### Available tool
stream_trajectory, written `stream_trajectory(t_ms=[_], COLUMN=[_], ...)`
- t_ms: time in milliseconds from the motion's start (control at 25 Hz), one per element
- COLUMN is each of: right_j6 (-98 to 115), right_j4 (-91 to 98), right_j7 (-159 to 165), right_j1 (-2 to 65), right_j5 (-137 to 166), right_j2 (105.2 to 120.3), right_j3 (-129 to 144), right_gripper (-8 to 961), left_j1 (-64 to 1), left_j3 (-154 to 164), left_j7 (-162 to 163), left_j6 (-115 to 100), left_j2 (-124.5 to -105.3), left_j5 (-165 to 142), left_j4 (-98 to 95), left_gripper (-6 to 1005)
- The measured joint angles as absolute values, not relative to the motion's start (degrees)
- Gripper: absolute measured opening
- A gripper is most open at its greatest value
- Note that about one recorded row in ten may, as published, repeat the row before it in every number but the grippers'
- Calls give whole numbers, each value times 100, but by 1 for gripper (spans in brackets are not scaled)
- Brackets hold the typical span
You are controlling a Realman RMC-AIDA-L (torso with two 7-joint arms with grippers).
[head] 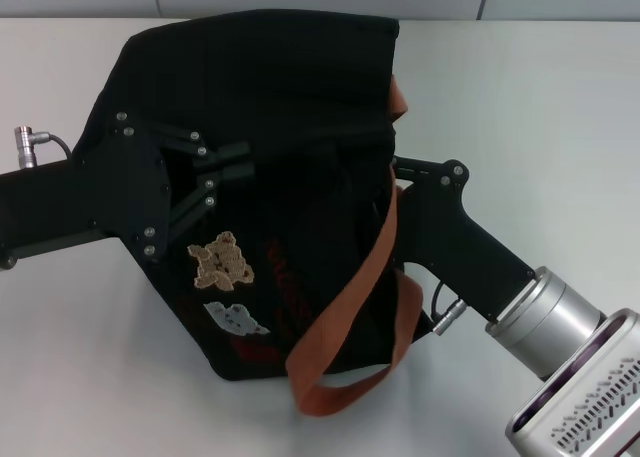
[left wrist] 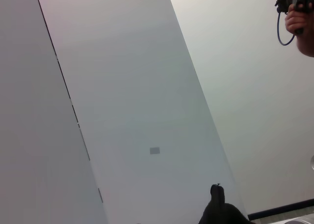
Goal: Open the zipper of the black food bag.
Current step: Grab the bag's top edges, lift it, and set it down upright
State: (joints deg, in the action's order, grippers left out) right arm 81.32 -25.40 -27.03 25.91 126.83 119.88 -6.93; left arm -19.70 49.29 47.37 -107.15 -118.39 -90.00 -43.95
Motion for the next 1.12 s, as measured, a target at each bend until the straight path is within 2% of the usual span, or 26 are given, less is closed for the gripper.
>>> stream_trajectory(t_ms=[400, 840, 1120], right_j6=[8159, 8128, 8128], right_j4=[-2519, -2522, -2498], right_j7=[-2491, -2419, -2419], right_j1=[2556, 2578, 2588], right_j5=[12666, 12671, 12710], right_j2=[11988, 11988, 11988], right_j3=[-778, -812, -761], right_gripper=[33, 125, 124], left_j1=[-1987, -1975, -1940], left_j3=[4921, 4937, 4924], left_j7=[4737, 4736, 4736], left_j6=[-10715, -10727, -10775], left_j2=[-11842, -11848, -11848], left_j5=[-9000, -8998, -8999], left_j4=[-4395, -4395, -4395], left_gripper=[74, 75, 76])
